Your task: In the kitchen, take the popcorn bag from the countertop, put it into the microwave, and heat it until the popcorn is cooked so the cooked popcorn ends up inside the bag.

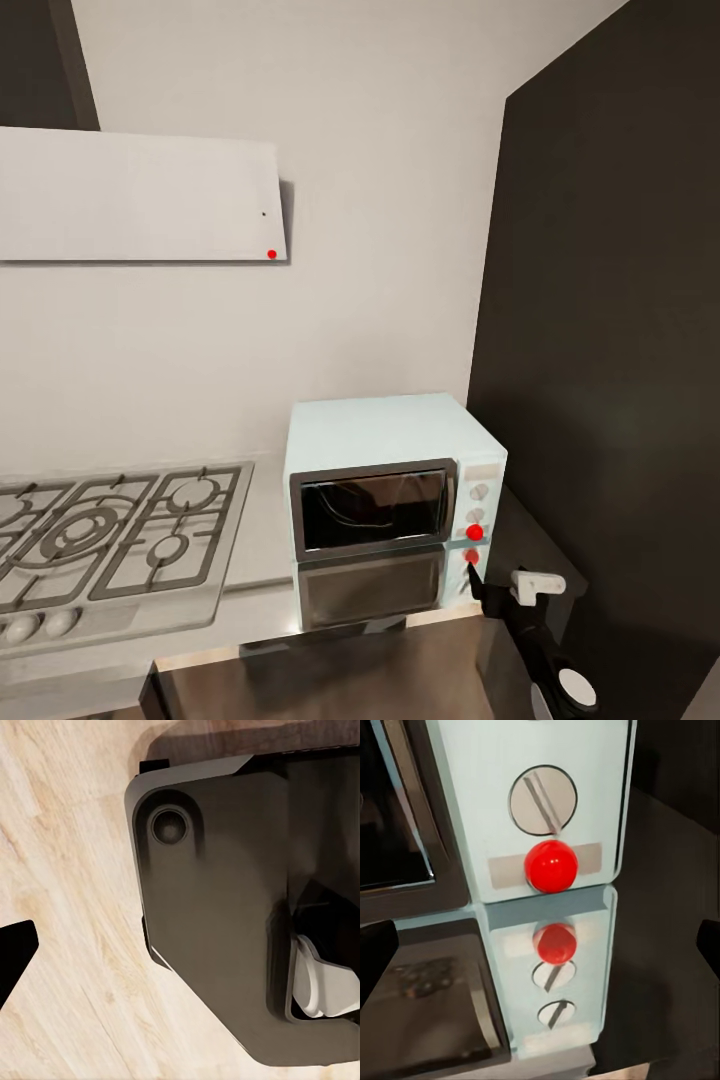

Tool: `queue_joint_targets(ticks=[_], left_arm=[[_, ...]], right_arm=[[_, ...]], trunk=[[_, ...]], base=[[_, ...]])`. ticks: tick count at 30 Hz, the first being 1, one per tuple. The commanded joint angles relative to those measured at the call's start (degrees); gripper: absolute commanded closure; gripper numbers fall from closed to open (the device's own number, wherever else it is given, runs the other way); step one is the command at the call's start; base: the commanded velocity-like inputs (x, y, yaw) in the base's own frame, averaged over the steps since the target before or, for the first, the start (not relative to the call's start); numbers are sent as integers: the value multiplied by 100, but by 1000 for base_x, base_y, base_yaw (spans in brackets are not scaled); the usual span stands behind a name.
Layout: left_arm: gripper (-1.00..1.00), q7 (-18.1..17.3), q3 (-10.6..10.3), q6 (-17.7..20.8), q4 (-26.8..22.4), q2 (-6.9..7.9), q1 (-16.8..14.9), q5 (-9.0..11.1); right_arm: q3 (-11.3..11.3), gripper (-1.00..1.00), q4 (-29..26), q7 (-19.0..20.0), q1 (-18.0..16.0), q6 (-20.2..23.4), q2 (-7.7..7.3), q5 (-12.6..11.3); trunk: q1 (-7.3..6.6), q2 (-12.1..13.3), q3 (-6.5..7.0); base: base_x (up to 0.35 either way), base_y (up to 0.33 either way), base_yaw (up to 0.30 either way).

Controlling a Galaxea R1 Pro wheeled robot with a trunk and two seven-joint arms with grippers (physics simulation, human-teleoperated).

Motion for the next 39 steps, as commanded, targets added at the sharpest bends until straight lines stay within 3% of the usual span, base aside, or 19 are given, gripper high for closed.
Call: queue_joint_targets(ticks=[1, 16, 25, 39], left_arm=[[-100, -22, -43, 31, -12, 2, 2, 5], [-100, -22, -43, 31, -12, 2, 2, 5], [-100, -22, -43, 31, -12, 2, 2, 8], [-100, -22, -43, 31, -12, 0, 2, 4]], right_arm=[[-17, -100, 4, 47, 0, -20, -6, -20], [-20, -100, -2, 35, -39, 69, -126, -15], [-20, -100, -4, -60, -244, 975, -137, -8], [-18, -100, -4, -64, -312, 1029, -138, -3]], trunk=[[2, -4, -2], [2, -4, -2], [2, -4, -2], [2, -4, -2]], base=[[0, 0, 0], [85, 0, 0], [2, 0, 0], [81, 0, 0]])
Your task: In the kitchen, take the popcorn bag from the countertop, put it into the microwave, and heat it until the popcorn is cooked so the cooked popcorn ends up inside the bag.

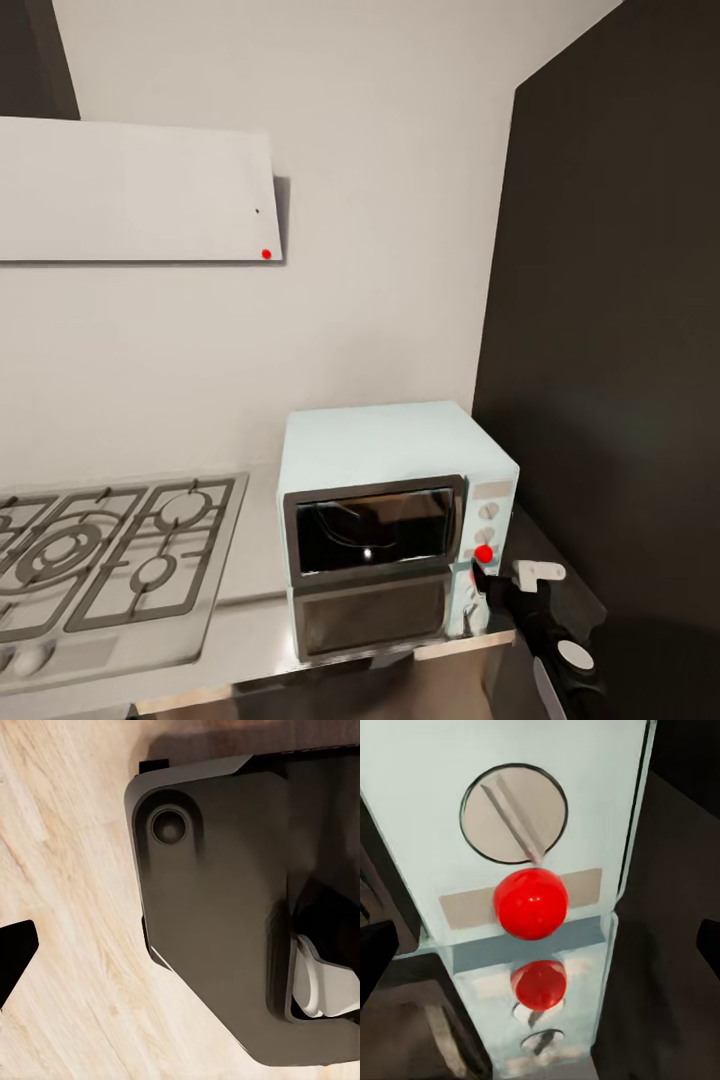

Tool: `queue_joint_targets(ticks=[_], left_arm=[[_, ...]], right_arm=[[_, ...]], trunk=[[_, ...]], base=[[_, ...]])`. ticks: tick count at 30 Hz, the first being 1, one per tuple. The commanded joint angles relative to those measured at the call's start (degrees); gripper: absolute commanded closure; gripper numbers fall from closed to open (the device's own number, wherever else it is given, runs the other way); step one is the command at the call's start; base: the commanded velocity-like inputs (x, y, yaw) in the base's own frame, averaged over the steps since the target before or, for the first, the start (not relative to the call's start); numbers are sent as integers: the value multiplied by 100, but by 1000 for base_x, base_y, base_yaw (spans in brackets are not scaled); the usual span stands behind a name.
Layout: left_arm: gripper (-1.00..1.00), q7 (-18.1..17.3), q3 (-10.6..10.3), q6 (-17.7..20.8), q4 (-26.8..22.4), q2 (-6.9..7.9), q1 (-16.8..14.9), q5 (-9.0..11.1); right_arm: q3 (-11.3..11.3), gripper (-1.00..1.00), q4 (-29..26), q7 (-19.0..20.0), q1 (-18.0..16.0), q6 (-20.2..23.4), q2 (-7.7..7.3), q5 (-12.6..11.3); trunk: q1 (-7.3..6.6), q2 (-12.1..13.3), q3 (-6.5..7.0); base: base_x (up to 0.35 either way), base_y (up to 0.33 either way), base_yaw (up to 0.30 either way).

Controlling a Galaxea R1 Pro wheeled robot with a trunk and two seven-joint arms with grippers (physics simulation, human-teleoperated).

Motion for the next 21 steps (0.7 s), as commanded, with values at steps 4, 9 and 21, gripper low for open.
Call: queue_joint_targets(ticks=[4, 9, 21], left_arm=[[-100, -22, -43, 31, -13, 3, 2, 3], [-100, -22, -43, 31, -13, 3, 2, 6], [-100, -22, -43, 31, -13, 5, 2, 7]], right_arm=[[-8, -100, 0, 36, -1, 31, 2, 3], [-11, -100, 1, 35, -1, 38, 2, 85], [-5, -100, 237, 41, -1, 32, 2, 96]], trunk=[[5, -3, -2], [5, -3, -2], [5, -3, -2]], base=[[310, 0, 0], [137, 0, 0], [3, 0, 0]])
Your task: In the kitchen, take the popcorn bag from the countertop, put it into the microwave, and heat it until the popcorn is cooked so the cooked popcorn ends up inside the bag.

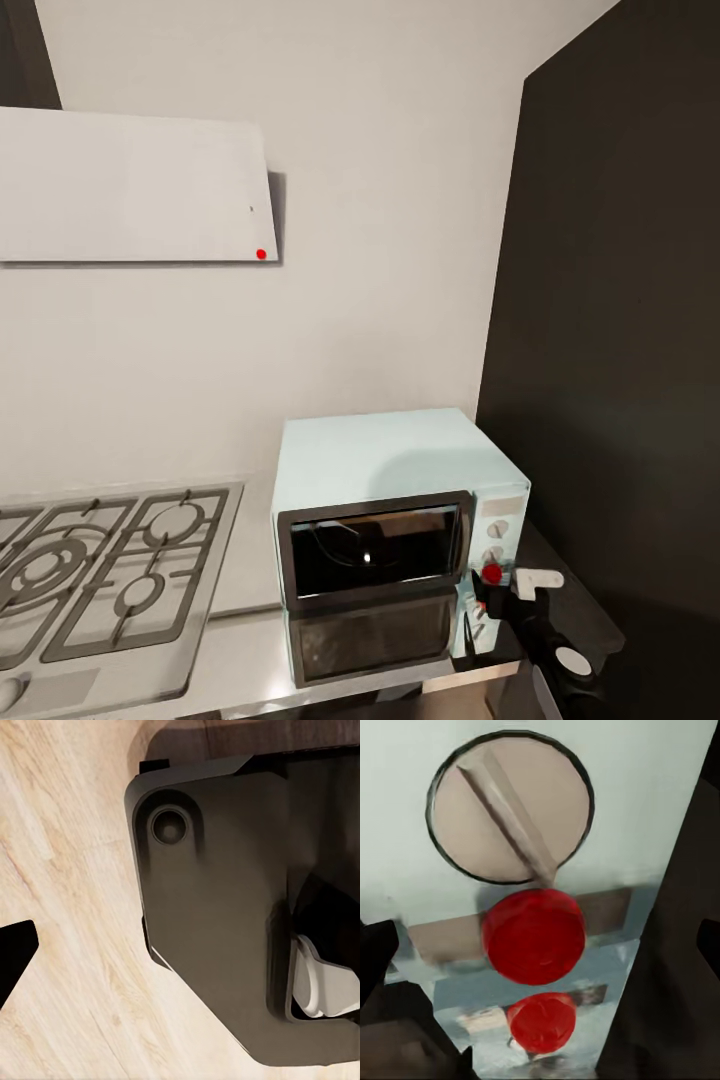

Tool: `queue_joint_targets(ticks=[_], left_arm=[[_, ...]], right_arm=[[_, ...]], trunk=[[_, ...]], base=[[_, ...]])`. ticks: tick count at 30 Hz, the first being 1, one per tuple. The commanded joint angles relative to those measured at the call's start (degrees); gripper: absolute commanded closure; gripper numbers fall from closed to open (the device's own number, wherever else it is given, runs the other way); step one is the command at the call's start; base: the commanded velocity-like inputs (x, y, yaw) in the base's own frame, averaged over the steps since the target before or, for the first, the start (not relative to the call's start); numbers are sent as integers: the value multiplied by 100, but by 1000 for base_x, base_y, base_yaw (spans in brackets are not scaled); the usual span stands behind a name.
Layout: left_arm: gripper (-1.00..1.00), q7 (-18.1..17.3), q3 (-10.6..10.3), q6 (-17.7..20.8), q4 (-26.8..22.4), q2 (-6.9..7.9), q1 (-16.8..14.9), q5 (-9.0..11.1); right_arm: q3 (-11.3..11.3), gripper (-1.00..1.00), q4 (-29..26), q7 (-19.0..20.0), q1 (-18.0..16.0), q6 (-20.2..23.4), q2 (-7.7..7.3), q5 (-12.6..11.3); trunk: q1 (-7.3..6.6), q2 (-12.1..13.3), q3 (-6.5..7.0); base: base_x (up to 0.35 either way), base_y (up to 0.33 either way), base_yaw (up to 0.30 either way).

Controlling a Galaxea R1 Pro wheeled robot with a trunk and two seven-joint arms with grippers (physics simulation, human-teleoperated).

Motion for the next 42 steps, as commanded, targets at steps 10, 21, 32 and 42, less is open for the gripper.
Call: queue_joint_targets(ticks=[10, 21, 32, 42], left_arm=[[-100, -22, -43, 31, -12, 3, 2, 5], [-100, -22, -43, 31, -12, 3, 3, 5], [-100, -22, -43, 31, -12, 3, 2, 5], [-100, -22, -43, 31, -12, -2, 2, 1]], right_arm=[[-14, -100, 262, 34, -1, 14, 2, -7], [-14, 100, 269, 36, -1, 12, 2, -2], [-14, 100, 269, 36, -1, 12, 2, -1], [-14, 100, 269, 36, -1, 12, 2, -1]], trunk=[[2, -4, -2], [2, -4, -2], [2, -4, -2], [2, -4, -2]], base=[[0, 0, 0], [0, 0, 0], [0, 0, 0], [98, 24, 0]])
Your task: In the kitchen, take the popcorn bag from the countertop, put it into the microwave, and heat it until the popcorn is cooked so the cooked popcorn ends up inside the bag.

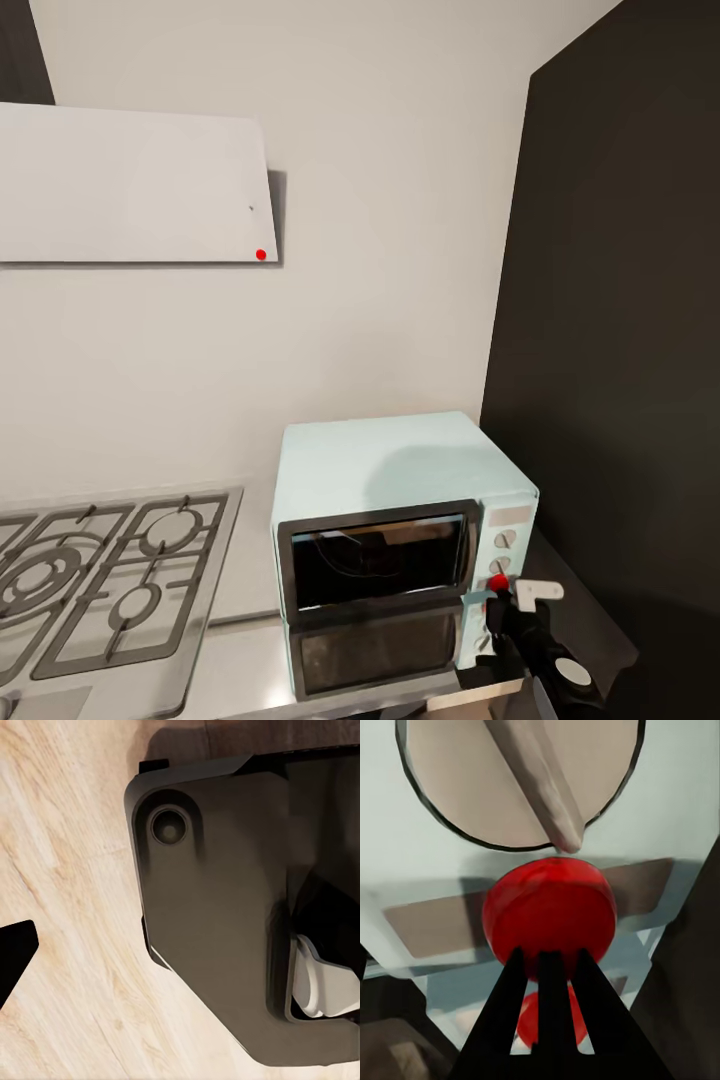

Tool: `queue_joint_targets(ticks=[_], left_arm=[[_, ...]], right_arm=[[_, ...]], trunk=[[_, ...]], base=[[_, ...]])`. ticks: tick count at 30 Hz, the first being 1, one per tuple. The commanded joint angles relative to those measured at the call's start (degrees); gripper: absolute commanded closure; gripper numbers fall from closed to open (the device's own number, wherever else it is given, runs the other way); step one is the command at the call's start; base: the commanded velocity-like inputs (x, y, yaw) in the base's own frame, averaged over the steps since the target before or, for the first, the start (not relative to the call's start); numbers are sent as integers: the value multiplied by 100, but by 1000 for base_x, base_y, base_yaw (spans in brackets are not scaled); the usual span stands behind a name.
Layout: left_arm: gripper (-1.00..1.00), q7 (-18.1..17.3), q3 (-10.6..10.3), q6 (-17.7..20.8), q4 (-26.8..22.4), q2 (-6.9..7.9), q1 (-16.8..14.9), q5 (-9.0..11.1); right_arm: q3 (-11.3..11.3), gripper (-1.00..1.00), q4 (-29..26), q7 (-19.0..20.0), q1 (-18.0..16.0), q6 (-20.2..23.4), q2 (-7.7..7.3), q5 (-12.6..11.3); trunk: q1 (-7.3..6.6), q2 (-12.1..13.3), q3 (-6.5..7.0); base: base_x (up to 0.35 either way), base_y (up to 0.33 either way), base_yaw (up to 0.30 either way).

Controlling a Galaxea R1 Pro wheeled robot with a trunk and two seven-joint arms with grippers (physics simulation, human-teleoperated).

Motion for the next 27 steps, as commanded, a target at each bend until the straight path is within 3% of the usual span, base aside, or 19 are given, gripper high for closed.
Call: queue_joint_targets(ticks=[1, 18, 27], left_arm=[[-100, -22, -47, 29, -9, 3, 1, 5], [-100, -22, -47, 31, -9, 2, 0, 5], [-100, -22, -47, 29, -9, 6, -1, 10]], right_arm=[[-8, 100, -1, 50, -30, 31, 5, -12], [-8, 100, -1, 50, -30, 26, 5, -17], [-8, 100, -10, 58, -30, 3, 5, -17]], trunk=[[5, 2, -1], [5, 2, -1], [5, 2, -1]], base=[[23, 6, 0], [-1, 0, 0], [-224, 0, 0]])
